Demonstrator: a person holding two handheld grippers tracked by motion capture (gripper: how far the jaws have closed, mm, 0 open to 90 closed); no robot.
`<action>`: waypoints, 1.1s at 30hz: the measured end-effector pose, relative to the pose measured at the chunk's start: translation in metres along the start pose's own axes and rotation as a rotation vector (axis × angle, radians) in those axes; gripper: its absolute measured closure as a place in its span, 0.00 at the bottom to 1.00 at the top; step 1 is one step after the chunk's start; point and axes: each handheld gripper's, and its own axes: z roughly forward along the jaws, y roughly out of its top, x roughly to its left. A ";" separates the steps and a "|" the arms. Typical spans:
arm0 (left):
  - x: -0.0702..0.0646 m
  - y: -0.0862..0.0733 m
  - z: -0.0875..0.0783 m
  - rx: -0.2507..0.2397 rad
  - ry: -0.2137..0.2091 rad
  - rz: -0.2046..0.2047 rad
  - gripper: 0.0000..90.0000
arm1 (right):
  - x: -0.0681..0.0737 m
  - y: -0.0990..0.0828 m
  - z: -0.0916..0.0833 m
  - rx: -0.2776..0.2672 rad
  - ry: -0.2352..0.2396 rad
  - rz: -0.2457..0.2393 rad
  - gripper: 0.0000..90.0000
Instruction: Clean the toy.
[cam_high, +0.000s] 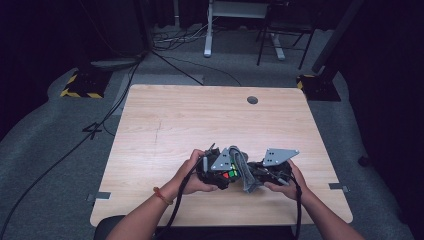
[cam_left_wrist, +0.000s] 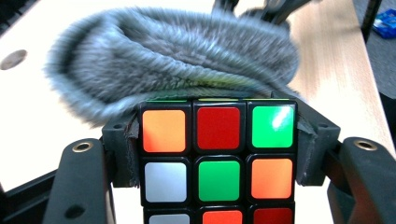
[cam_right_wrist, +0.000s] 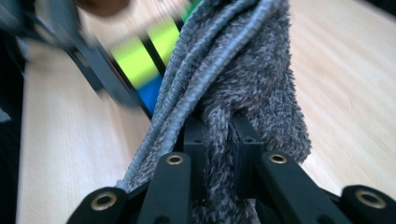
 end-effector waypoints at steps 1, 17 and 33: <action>0.001 0.000 -0.002 -0.015 0.000 -0.004 0.37 | -0.003 -0.003 0.002 0.015 0.005 0.018 0.89; 0.004 -0.002 -0.006 -0.101 -0.025 -0.047 0.36 | -0.003 -0.009 0.011 -0.047 0.179 0.083 0.89; 0.001 -0.005 0.001 0.006 -0.022 -0.012 0.36 | -0.004 -0.003 -0.005 -0.105 0.137 0.079 0.89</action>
